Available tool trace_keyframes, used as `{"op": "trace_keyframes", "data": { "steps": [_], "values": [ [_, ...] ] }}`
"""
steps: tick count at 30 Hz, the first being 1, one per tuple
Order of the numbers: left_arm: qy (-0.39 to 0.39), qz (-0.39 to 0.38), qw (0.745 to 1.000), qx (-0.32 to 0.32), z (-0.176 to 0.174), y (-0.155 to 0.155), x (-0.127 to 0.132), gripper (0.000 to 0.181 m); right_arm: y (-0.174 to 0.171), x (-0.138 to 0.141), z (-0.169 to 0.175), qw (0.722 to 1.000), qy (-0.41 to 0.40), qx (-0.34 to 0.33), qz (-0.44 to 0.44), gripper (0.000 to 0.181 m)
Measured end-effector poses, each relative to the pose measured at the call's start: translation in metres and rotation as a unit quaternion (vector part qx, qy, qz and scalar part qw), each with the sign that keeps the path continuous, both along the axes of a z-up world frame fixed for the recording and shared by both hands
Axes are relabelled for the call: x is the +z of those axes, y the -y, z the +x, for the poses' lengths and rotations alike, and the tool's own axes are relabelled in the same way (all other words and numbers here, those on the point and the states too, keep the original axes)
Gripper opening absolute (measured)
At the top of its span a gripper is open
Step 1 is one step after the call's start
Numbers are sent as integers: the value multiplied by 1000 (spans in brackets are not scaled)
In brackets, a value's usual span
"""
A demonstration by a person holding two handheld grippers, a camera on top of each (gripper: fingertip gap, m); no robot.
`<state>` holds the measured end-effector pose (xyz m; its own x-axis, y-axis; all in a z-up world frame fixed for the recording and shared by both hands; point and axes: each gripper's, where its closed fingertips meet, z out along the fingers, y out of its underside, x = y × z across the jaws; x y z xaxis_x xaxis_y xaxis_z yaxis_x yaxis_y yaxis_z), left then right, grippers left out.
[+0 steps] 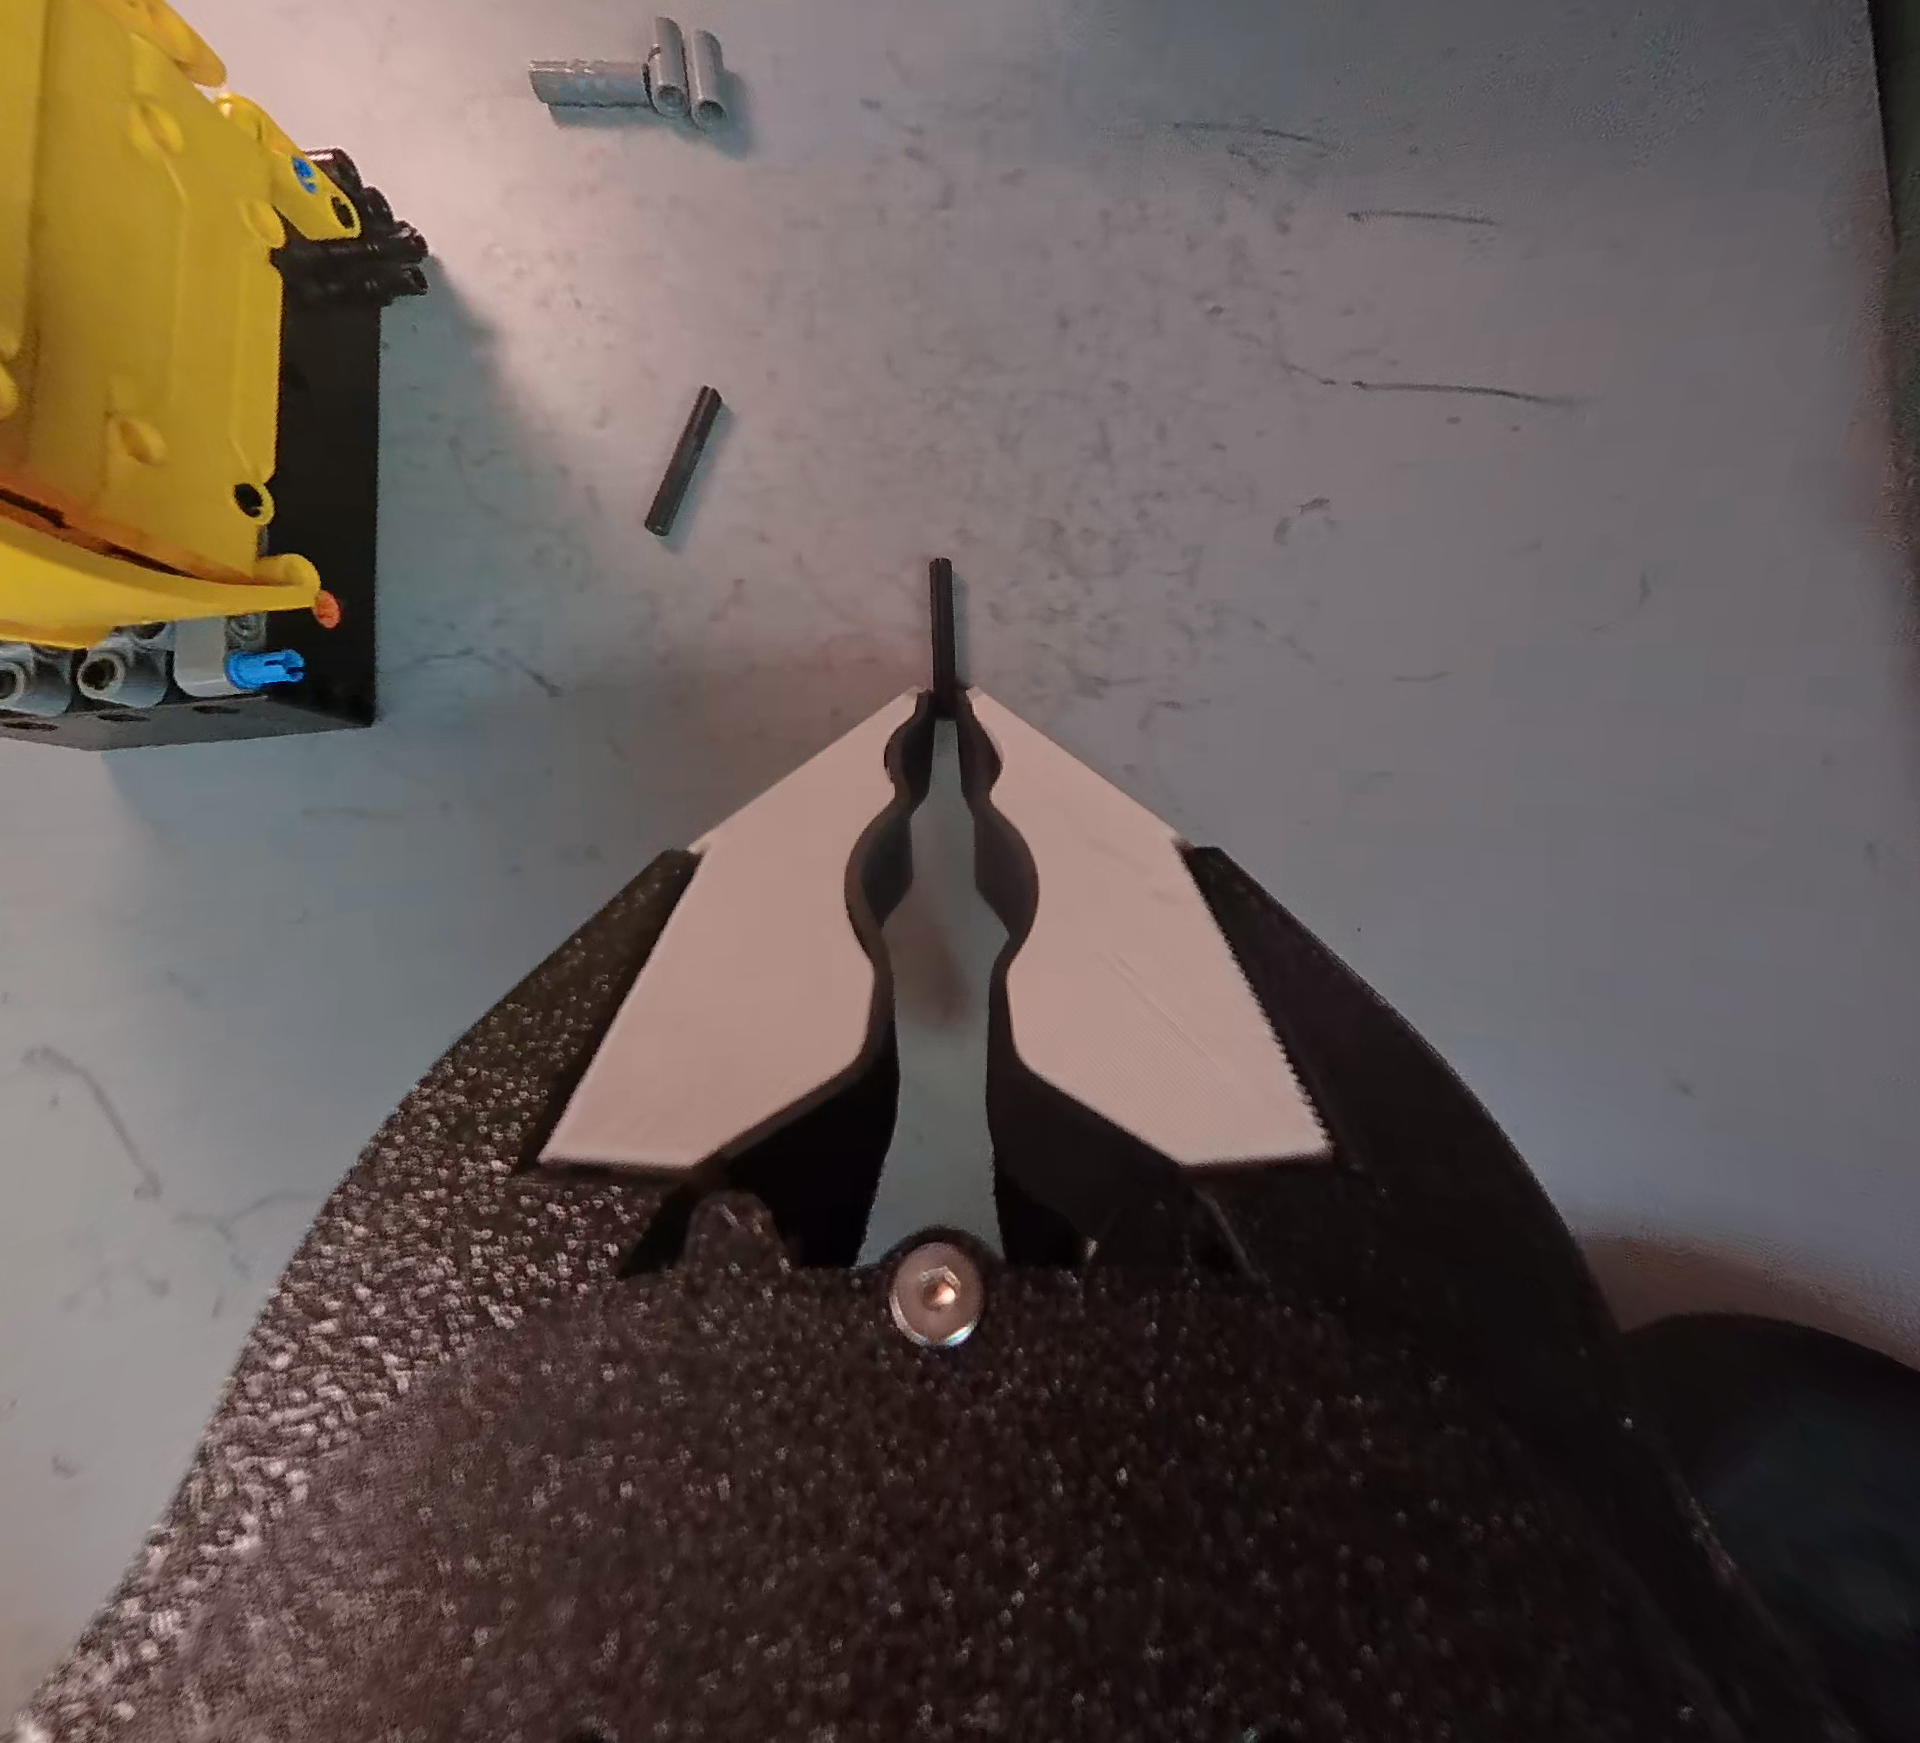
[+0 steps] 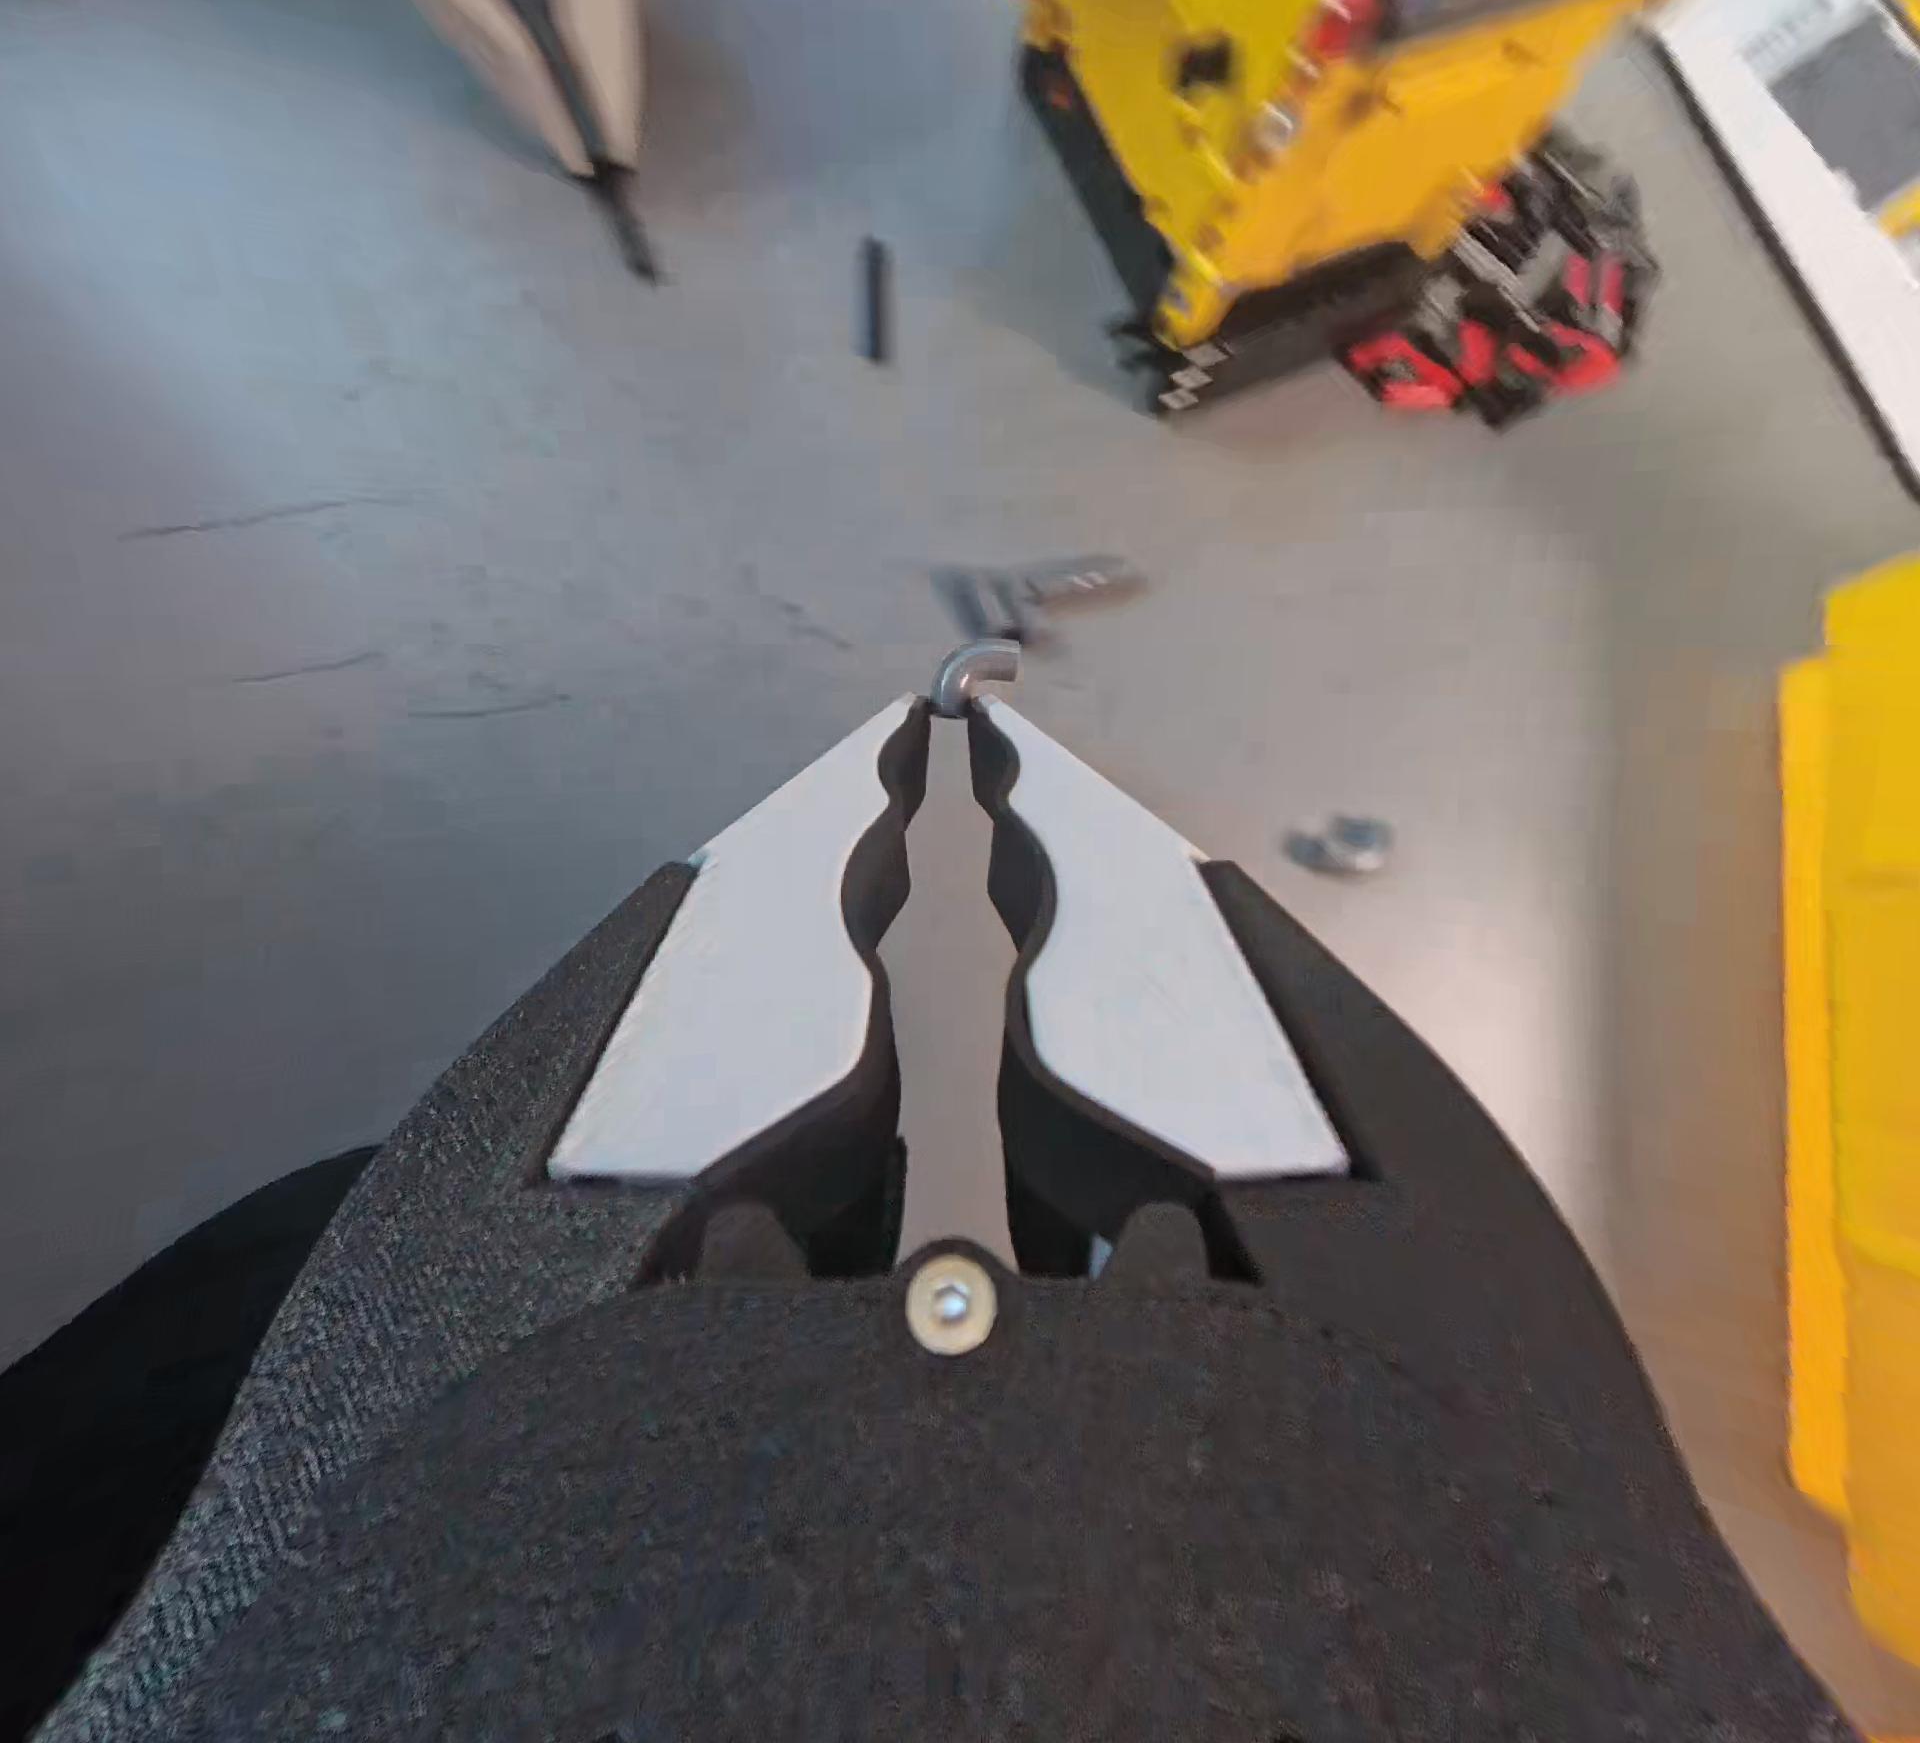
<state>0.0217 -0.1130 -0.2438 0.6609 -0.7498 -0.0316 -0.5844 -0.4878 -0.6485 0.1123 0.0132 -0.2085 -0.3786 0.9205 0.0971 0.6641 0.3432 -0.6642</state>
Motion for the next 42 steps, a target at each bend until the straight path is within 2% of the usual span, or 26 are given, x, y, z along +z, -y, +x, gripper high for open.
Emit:
{"op": "trace_keyframes", "data": {
  "steps": [2,4,11,17,21,25,30,42],
  "values": [
    [6,-2,1000,-1,1,0,0,3,46,4,-2,995,-16,101,0,7],
    [10,-2,1000,-1,2,-1,0,3,76,-5,-6,988,-9,153,2,7],
    [15,0,1000,1,2,-1,0,3,118,-32,-30,975,11,222,9,7],
    [23,19,1000,-10,5,-4,4,3,117,-29,-40,978,-5,211,-10,19],
    [74,52,996,-25,18,-5,25,3,101,-7,-51,983,-70,167,-27,19],
    [102,83,991,-36,31,-8,39,3,109,1,-54,979,-101,174,-42,18],
    [106,82,990,-41,36,-8,37,3,115,-2,-56,976,-115,180,-46,7],
    [117,67,990,-41,37,-7,32,3,114,-2,-56,974,-129,175,-60,4]
  ]
}}
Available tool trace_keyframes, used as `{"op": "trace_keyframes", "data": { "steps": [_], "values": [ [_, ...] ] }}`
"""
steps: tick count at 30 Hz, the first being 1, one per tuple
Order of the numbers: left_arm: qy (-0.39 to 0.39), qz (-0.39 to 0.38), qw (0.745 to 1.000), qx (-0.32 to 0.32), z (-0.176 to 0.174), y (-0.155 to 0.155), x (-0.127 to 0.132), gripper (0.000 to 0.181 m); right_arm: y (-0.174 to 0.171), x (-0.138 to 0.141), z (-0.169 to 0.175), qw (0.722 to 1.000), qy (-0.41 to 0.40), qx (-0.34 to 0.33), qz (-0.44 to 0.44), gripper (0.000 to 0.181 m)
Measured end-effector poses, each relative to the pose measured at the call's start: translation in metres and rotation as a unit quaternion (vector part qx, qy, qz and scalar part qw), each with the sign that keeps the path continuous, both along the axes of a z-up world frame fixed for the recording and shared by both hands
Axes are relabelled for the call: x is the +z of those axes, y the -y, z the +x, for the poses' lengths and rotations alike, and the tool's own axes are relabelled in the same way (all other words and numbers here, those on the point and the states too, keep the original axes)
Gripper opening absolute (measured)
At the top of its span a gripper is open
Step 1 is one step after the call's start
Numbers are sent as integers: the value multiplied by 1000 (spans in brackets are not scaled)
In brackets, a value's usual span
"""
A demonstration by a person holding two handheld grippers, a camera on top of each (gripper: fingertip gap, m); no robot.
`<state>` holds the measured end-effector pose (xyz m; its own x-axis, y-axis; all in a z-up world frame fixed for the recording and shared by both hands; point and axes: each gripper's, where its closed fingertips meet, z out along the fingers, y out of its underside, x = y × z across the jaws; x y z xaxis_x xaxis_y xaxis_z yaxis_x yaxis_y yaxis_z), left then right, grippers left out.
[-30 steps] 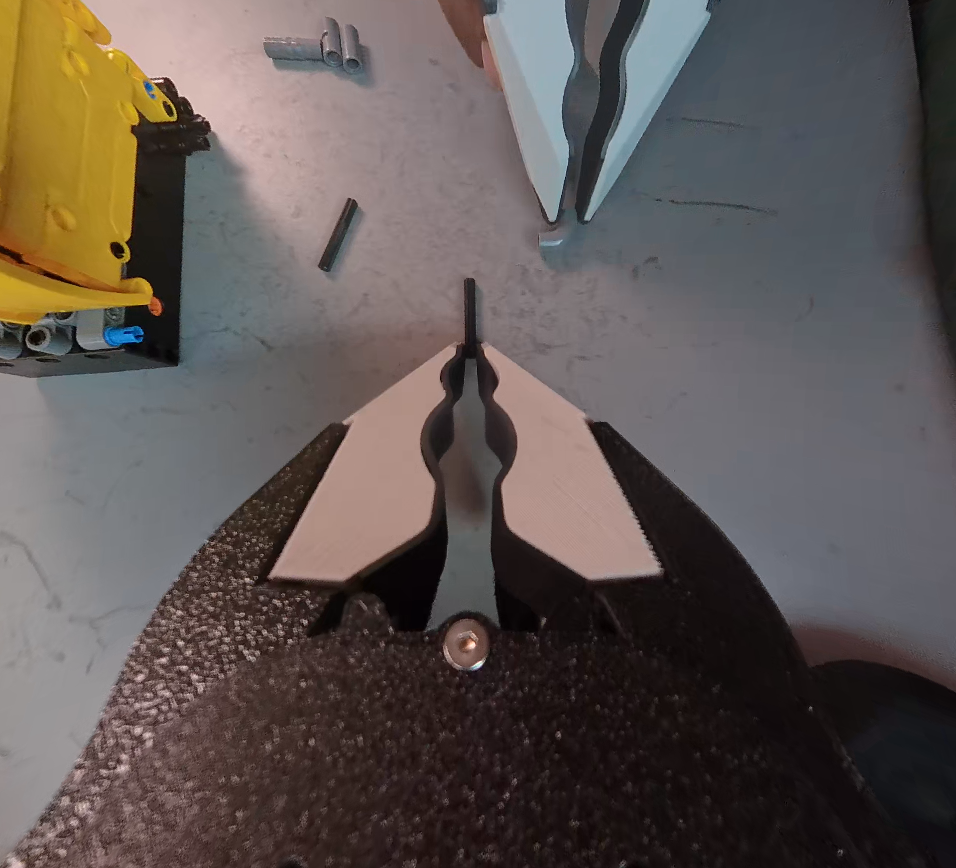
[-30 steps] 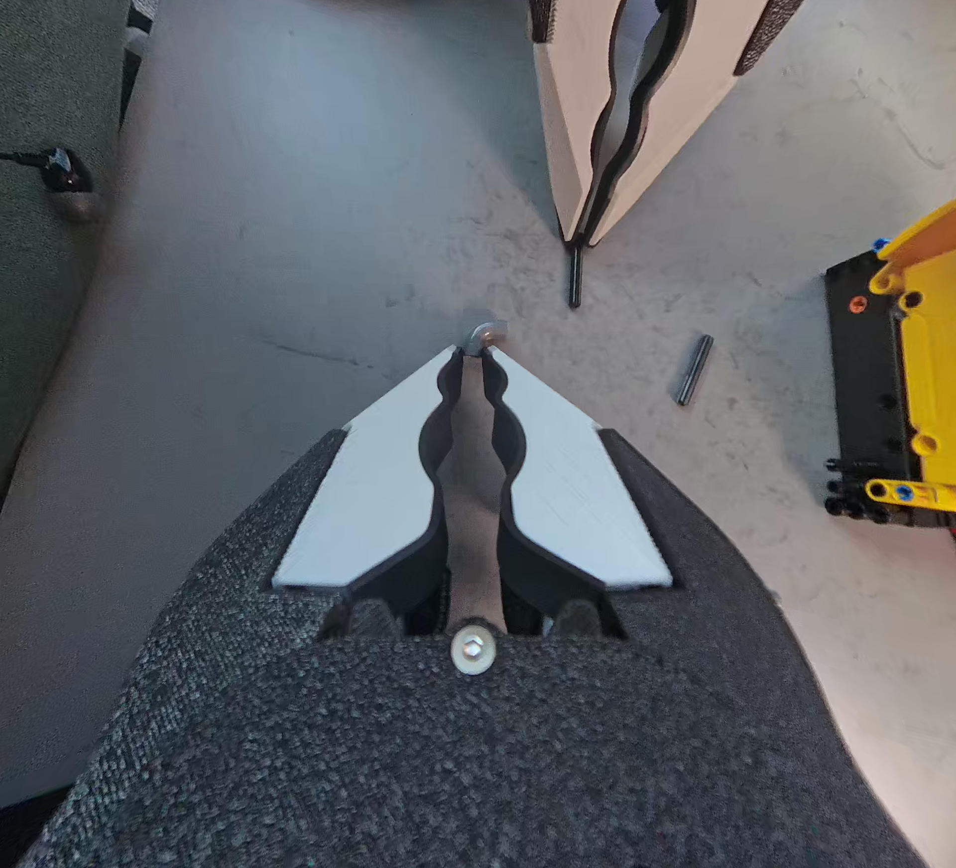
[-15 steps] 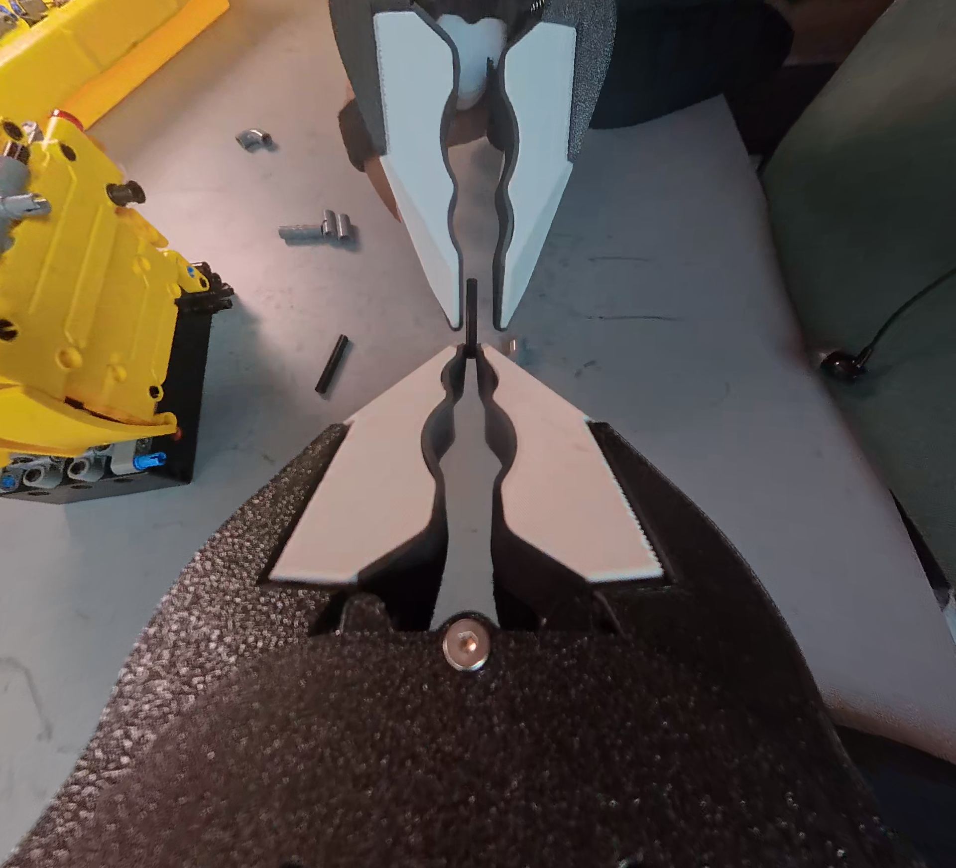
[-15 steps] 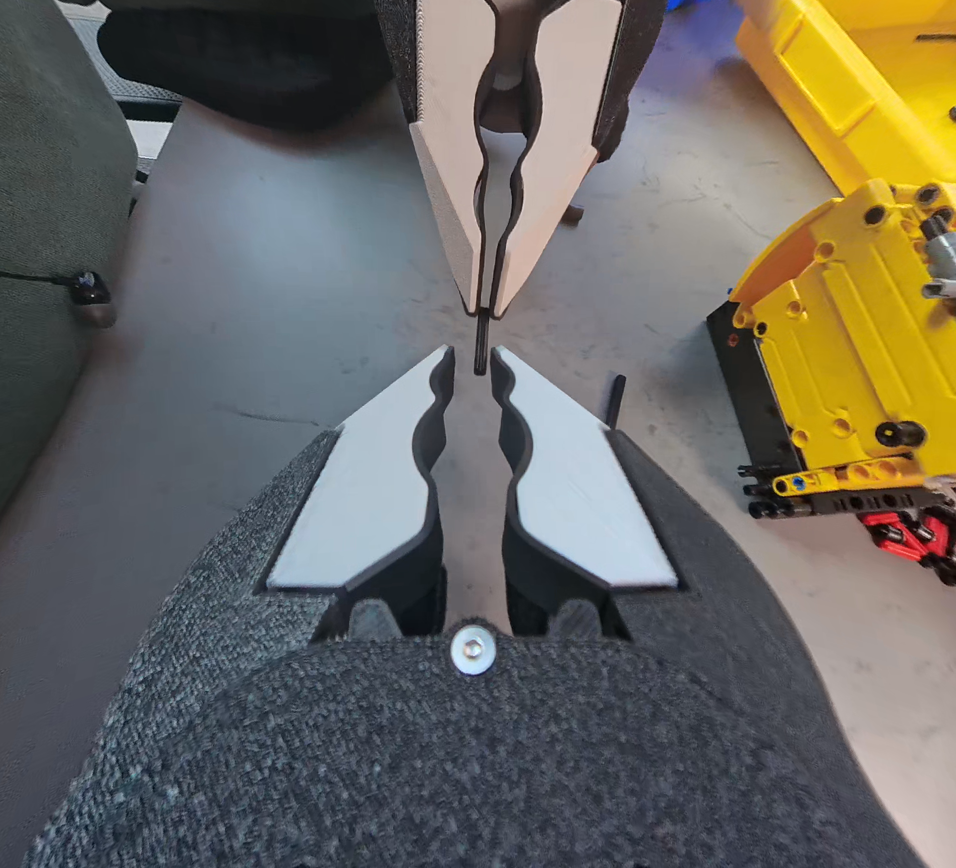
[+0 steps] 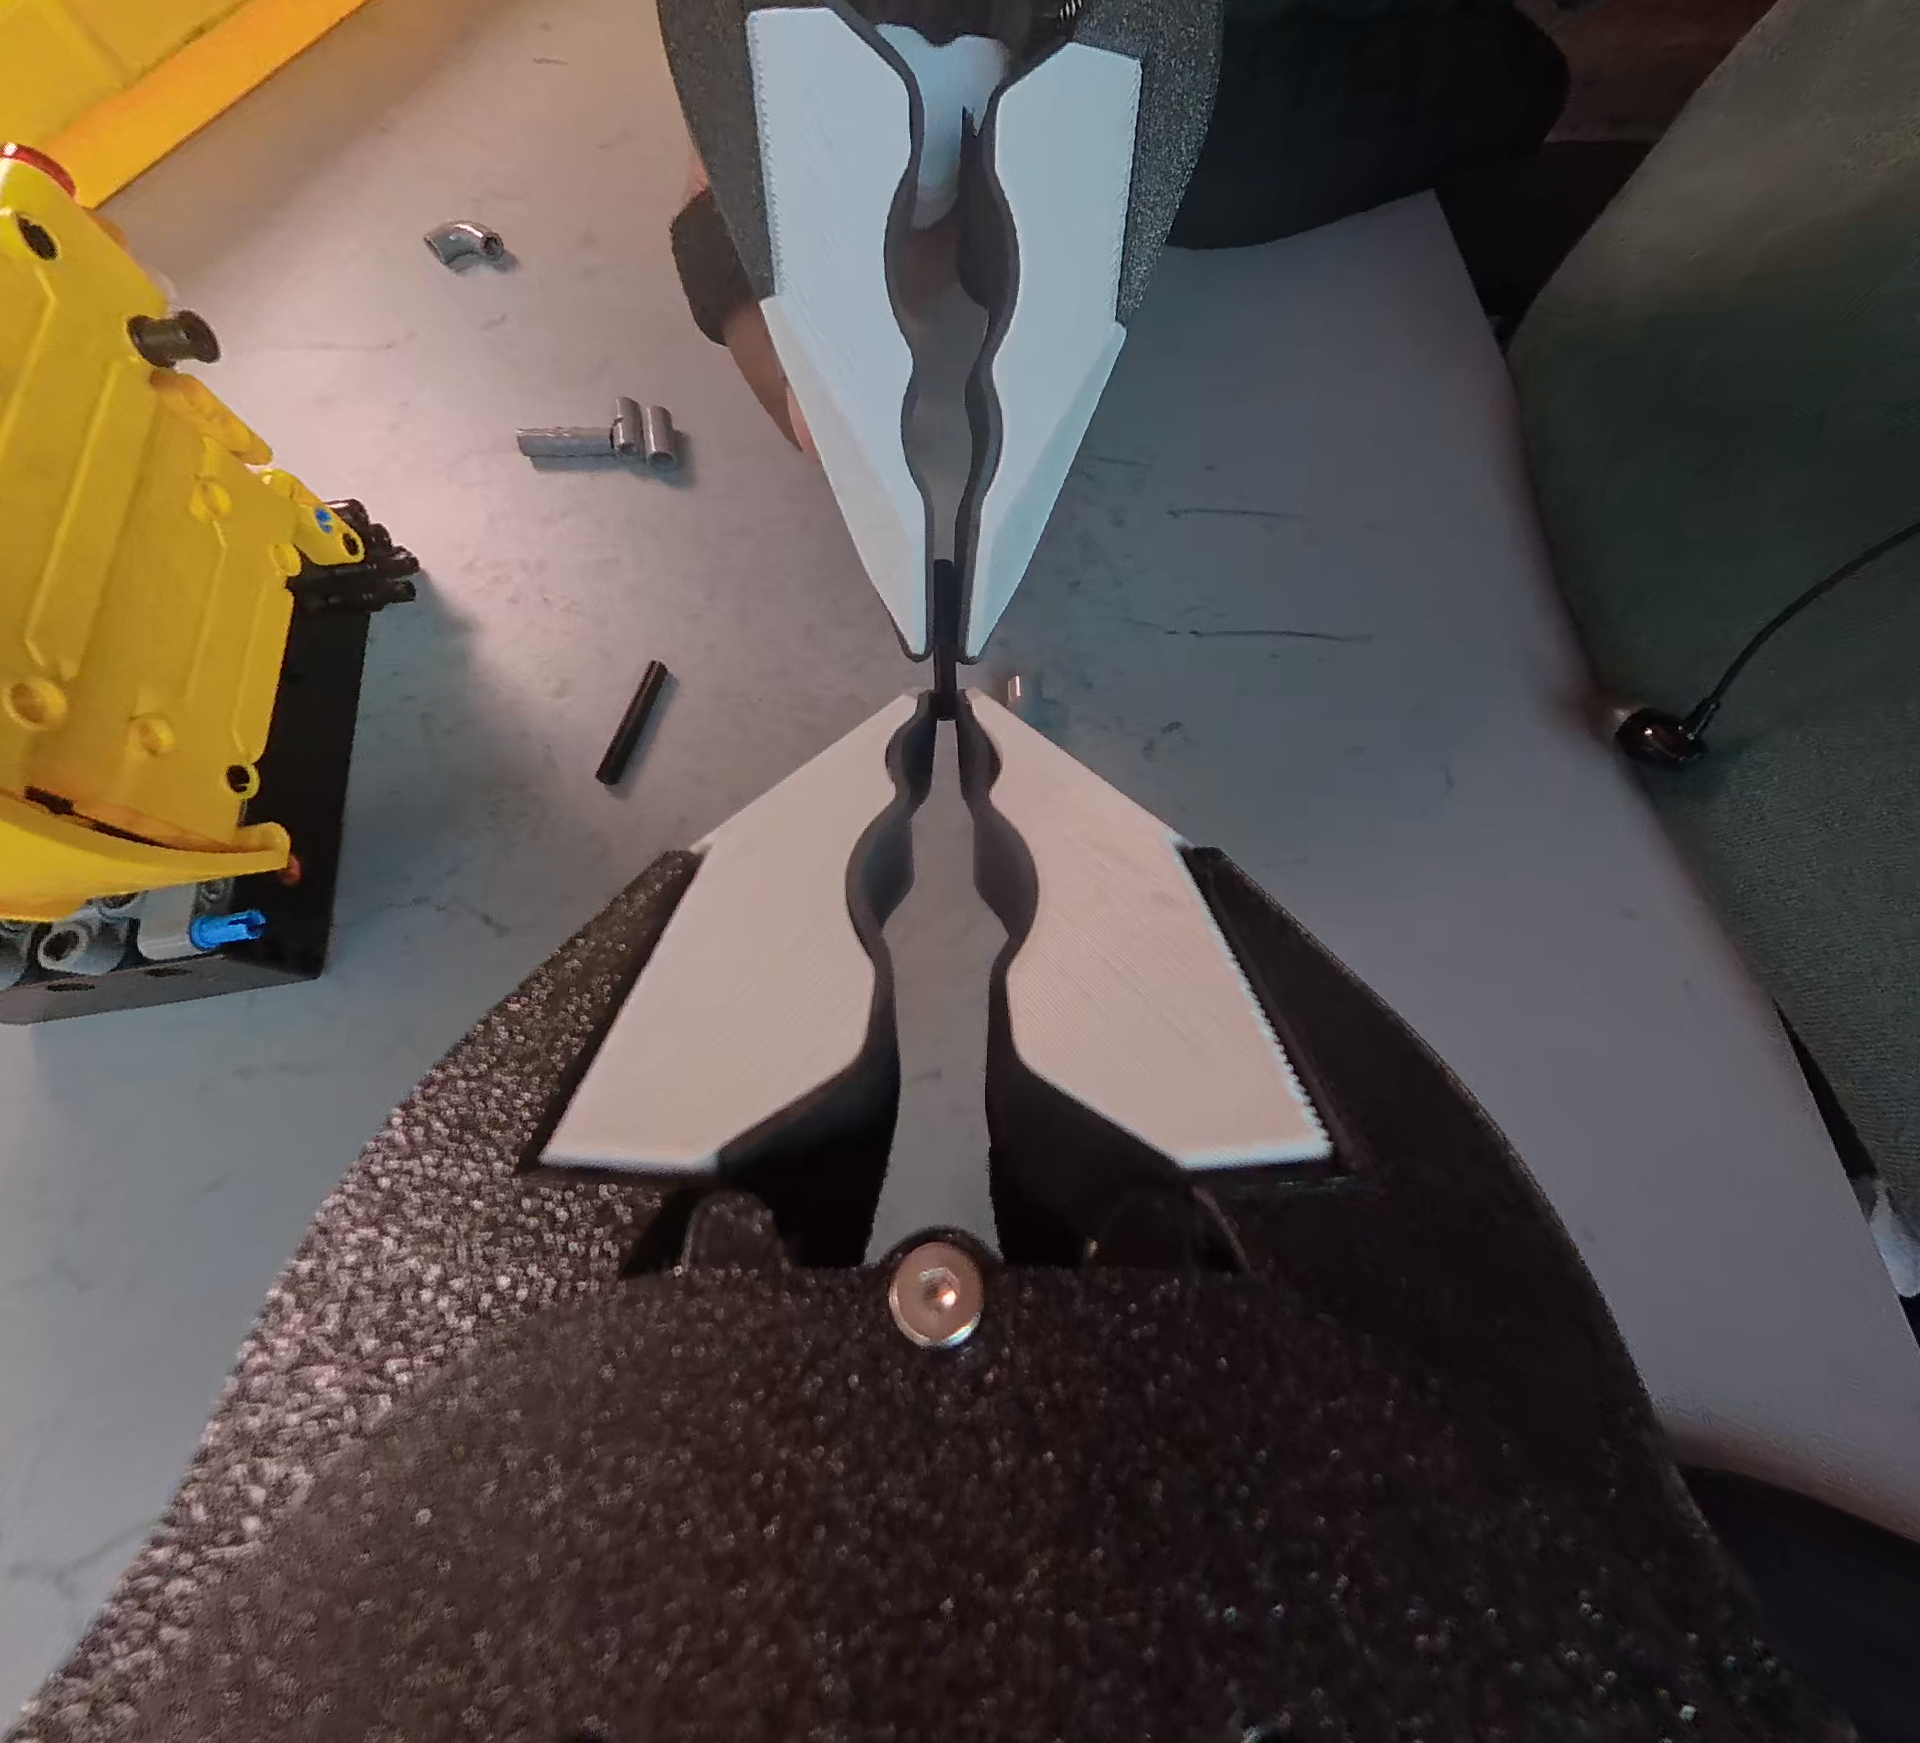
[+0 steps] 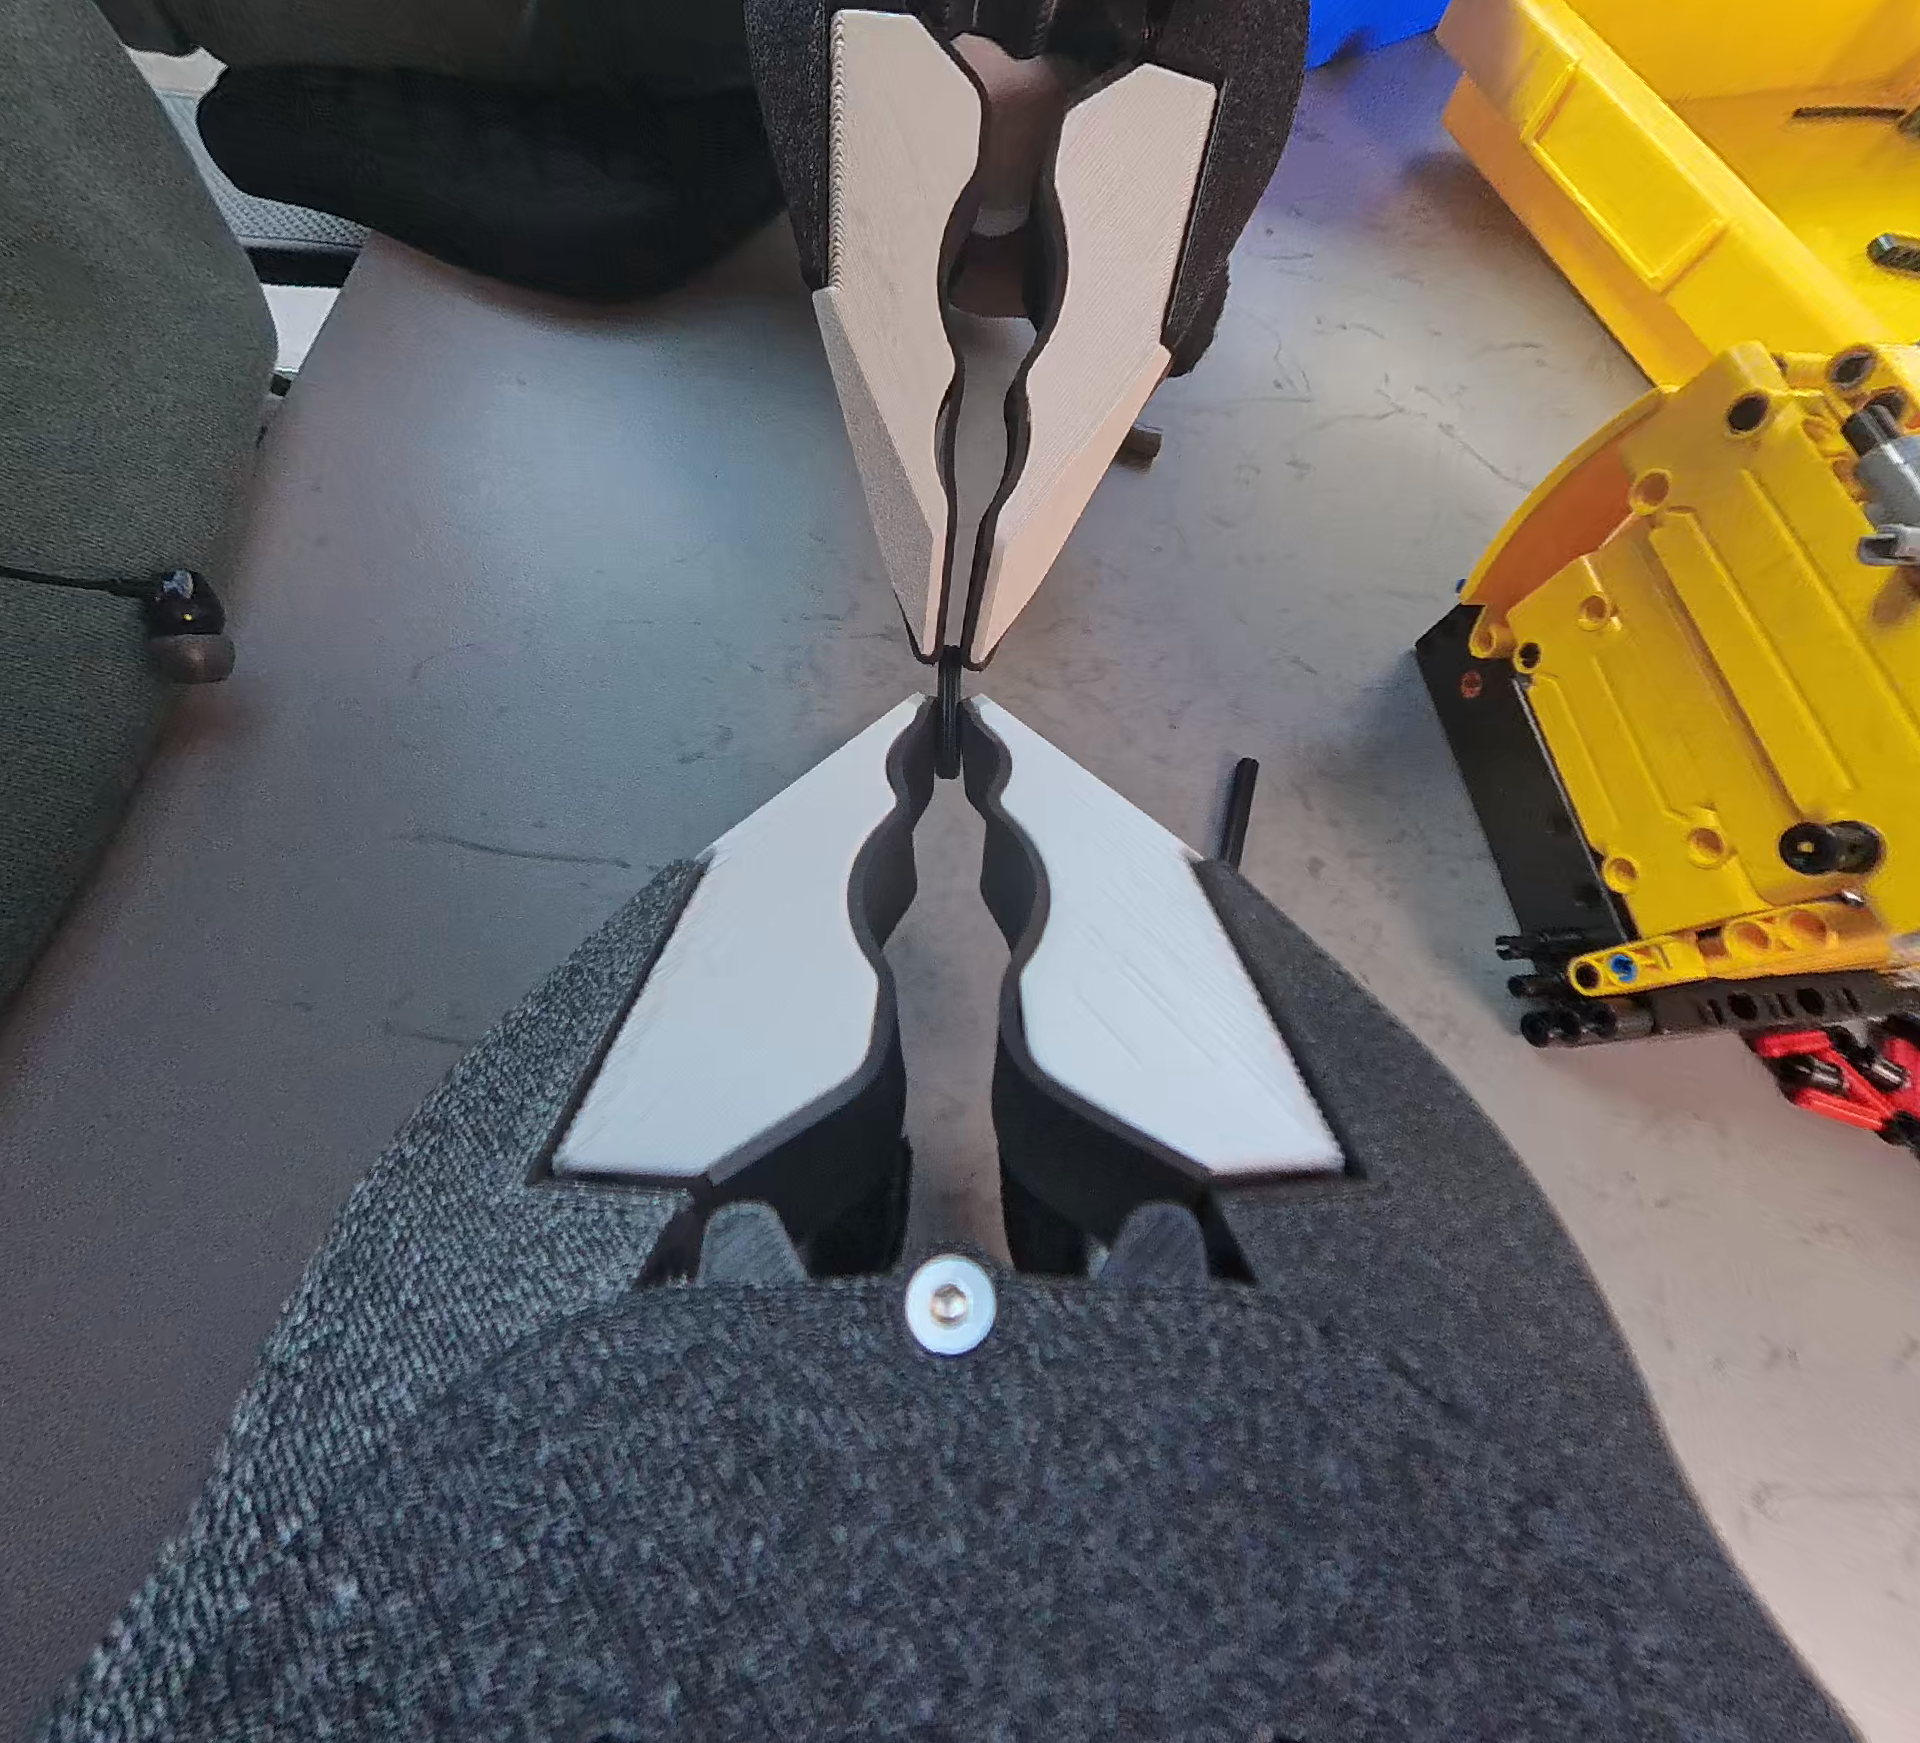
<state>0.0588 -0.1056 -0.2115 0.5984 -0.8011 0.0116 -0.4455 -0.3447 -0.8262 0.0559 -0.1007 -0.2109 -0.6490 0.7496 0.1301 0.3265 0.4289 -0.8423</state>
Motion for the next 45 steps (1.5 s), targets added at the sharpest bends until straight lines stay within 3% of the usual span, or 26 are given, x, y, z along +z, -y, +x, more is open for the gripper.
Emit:
{"op": "trace_keyframes", "data": {
  "steps": [10,18,27,31,35,39,43,45],
  "values": [
    [-8,0,1000,-14,7,4,-5,14,-23,-1,20,999,40,3,-4,4],
    [-106,17,993,-40,20,4,-29,16,-25,-19,32,996,92,16,-2,4],
    [-110,36,993,-37,20,0,-28,7,-18,-14,36,992,113,23,-56,4],
    [-49,100,994,1,15,-13,3,7,-21,3,31,989,96,8,-108,4],
    [62,135,986,71,-1,-28,42,7,-30,39,18,982,27,-21,-184,4],
    [195,97,970,113,-10,-36,65,7,-43,70,4,972,-56,-69,-215,4],
    [323,30,937,133,-14,-43,77,7,-44,75,-2,974,-85,-93,-189,4],
    [348,6,927,137,-16,-45,75,7,-43,75,-3,975,-87,-95,-183,4]
  ]
}}
